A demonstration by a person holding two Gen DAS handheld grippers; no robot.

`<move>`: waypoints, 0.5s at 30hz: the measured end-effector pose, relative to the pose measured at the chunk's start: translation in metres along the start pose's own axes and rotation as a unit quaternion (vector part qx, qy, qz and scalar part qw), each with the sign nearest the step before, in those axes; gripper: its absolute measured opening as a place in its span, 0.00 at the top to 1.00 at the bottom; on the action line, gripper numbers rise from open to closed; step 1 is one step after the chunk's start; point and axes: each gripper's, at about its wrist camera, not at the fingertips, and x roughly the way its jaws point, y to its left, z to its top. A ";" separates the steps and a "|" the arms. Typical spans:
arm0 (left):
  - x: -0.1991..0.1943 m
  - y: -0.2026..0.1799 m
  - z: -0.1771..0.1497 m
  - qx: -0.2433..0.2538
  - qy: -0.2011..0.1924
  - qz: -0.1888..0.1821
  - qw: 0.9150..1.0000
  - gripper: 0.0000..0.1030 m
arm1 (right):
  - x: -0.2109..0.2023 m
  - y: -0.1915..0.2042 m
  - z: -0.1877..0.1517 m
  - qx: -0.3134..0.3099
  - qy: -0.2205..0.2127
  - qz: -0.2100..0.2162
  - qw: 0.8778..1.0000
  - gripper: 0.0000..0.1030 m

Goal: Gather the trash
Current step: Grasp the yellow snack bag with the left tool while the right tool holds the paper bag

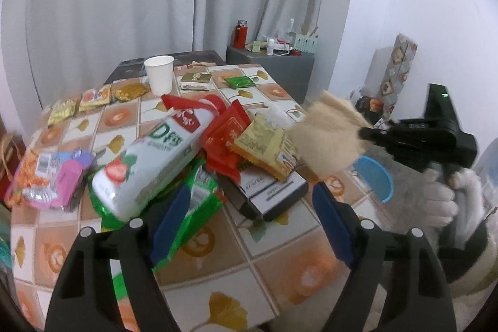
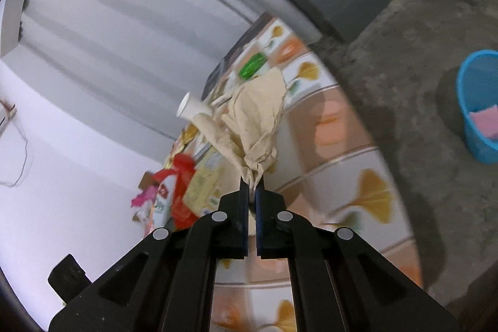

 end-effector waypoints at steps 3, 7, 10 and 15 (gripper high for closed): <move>0.021 -0.002 0.017 0.014 0.017 0.028 0.999 0.35 | -0.002 -0.010 -0.001 0.010 0.001 0.001 1.000 0.98; 0.050 -0.001 0.037 0.009 0.042 0.010 0.999 0.46 | -0.003 -0.016 -0.002 0.012 0.001 0.000 1.000 0.98; 0.077 -0.007 0.046 0.009 0.077 0.002 0.997 0.48 | -0.002 -0.020 0.002 0.016 -0.004 0.003 1.000 0.98; 0.102 -0.041 0.045 0.094 0.087 -0.002 0.992 0.48 | -0.005 -0.038 0.005 0.031 -0.007 0.006 0.999 0.98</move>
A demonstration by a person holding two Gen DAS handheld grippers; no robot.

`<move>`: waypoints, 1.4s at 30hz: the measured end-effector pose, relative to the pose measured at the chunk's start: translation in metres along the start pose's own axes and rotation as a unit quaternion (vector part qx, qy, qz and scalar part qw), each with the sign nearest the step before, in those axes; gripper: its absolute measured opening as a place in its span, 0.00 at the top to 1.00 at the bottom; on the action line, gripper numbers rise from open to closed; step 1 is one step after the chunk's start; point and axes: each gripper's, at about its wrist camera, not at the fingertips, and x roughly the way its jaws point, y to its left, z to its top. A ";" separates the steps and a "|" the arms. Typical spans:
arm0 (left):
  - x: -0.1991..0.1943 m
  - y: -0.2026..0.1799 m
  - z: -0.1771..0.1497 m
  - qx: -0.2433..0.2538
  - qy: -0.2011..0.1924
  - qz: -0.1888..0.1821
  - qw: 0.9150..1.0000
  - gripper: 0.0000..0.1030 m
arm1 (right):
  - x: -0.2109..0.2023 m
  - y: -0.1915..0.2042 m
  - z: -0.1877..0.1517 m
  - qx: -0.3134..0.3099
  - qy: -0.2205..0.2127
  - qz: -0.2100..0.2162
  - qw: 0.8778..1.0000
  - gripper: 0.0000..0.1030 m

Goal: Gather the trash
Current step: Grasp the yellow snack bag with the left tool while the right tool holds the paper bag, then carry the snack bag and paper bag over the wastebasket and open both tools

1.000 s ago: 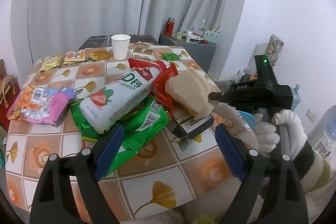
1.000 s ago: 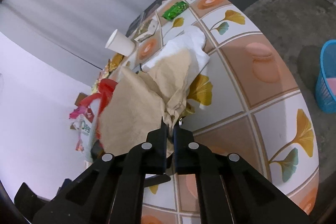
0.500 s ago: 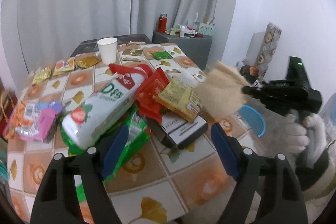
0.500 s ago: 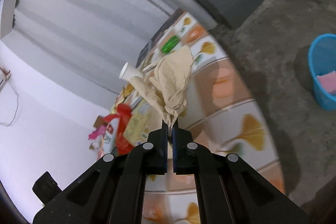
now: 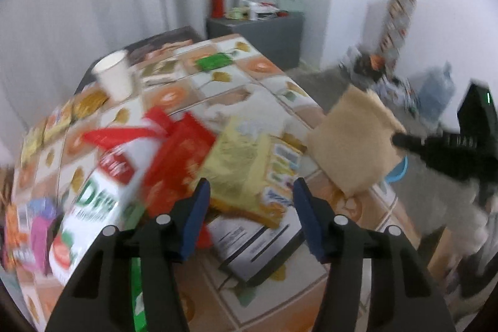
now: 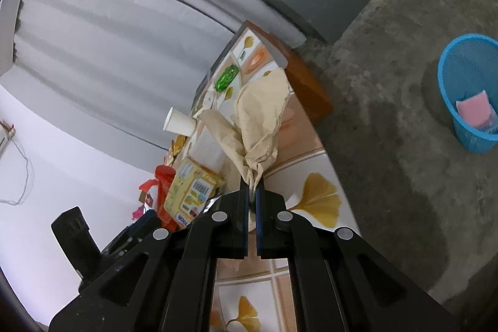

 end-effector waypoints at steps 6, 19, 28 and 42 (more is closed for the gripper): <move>0.042 -0.019 0.012 0.046 0.033 0.036 0.998 0.41 | 0.004 -0.014 0.001 0.012 0.006 0.006 1.000 0.98; 0.065 -0.013 0.016 0.041 0.066 0.100 0.992 0.62 | 0.002 -0.026 0.002 0.023 0.009 0.023 0.999 0.98; 0.024 0.000 0.028 -0.001 0.021 0.099 0.995 0.98 | -0.020 -0.019 0.004 0.023 -0.015 0.060 0.998 0.98; -0.005 -0.072 0.098 -0.015 -0.018 -0.104 0.994 0.98 | -0.125 -0.070 0.030 0.043 -0.151 -0.009 0.988 0.98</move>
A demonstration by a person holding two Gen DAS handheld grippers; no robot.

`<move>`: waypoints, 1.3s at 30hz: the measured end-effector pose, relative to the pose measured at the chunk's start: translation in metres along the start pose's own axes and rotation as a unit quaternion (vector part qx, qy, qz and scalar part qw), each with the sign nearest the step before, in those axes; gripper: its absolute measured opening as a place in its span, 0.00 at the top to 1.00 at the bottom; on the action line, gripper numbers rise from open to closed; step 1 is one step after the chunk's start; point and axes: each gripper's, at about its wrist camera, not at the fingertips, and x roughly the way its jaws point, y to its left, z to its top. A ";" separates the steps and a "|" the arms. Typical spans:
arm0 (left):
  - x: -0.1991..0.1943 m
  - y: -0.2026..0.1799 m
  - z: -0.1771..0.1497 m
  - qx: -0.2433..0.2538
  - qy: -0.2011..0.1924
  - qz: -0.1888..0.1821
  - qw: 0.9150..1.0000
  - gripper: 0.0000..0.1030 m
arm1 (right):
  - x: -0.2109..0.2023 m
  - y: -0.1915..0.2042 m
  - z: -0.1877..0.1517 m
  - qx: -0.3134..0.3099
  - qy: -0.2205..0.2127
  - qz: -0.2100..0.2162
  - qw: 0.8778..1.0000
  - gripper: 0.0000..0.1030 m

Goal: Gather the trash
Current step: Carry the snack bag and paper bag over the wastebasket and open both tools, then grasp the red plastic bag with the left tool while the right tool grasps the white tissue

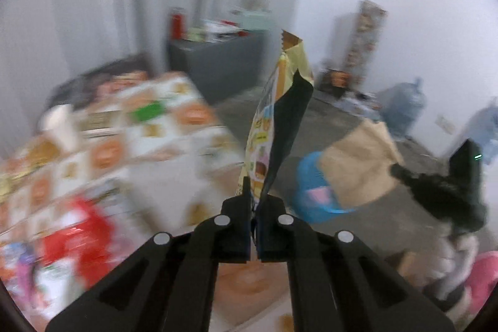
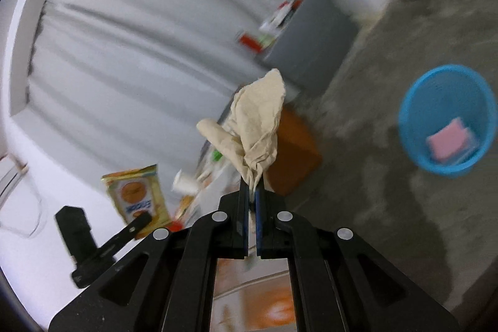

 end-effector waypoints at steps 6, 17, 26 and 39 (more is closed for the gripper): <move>0.120 -0.077 0.034 0.000 0.117 -0.143 0.983 0.98 | -0.020 -0.073 0.030 0.050 -0.034 -0.103 0.993 0.98; 0.333 -0.179 0.031 0.015 0.247 -0.157 0.956 0.91 | 0.039 -0.185 0.050 0.106 0.002 -0.219 0.970 0.93; 0.353 -0.190 0.026 -0.013 0.228 -0.167 0.959 0.47 | 0.046 -0.205 0.059 0.086 0.007 -0.293 0.952 0.48; 0.191 -0.158 0.033 0.025 0.098 -0.184 0.978 0.47 | -0.013 -0.123 0.035 0.008 -0.033 -0.221 0.975 0.37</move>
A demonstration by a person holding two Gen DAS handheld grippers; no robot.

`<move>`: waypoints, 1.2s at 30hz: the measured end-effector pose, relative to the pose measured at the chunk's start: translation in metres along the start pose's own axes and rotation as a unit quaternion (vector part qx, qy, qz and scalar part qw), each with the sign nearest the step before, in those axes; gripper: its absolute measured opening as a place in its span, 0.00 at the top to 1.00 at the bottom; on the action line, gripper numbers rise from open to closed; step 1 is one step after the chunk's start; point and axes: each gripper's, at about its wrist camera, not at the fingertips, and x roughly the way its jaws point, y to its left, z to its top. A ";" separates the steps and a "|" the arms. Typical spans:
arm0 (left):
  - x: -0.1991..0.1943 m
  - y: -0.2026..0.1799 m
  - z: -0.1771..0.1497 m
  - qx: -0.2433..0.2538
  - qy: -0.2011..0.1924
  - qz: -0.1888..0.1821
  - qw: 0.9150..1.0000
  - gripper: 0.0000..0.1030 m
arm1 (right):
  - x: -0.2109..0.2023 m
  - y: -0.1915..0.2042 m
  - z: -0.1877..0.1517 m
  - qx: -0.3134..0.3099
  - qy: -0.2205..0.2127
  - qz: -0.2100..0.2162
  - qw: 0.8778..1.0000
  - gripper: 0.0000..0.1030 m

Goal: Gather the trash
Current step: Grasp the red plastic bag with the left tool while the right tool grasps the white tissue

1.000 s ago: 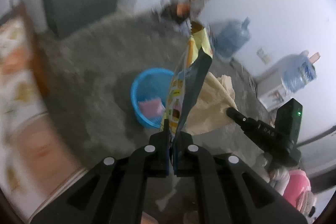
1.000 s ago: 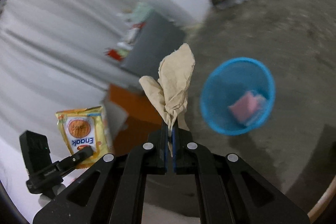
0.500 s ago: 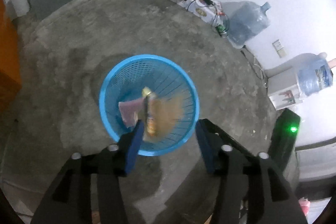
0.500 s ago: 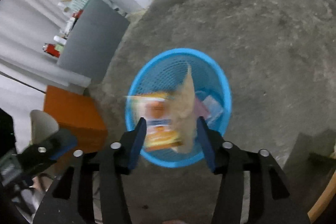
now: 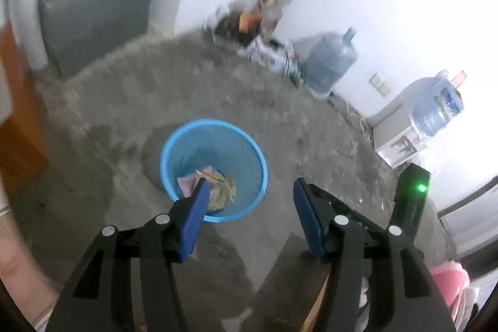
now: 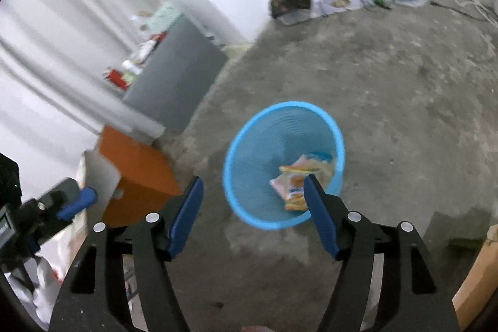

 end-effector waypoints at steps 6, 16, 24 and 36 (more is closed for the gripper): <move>-0.118 0.018 -0.045 0.016 -0.083 0.078 0.993 0.43 | -0.011 0.049 -0.015 -0.039 0.042 0.065 0.996 0.37; -0.267 0.088 -0.154 -0.001 -0.158 0.356 0.921 0.38 | 0.006 0.179 -0.048 -0.120 0.139 0.185 0.965 0.30; -0.290 0.173 -0.169 -0.065 -0.114 0.389 0.912 0.37 | 0.060 0.297 -0.089 -0.171 0.227 0.199 0.938 0.29; -0.252 0.190 -0.161 -0.022 -0.051 0.404 0.913 0.45 | 0.119 0.387 -0.138 -0.331 0.230 0.131 0.906 0.29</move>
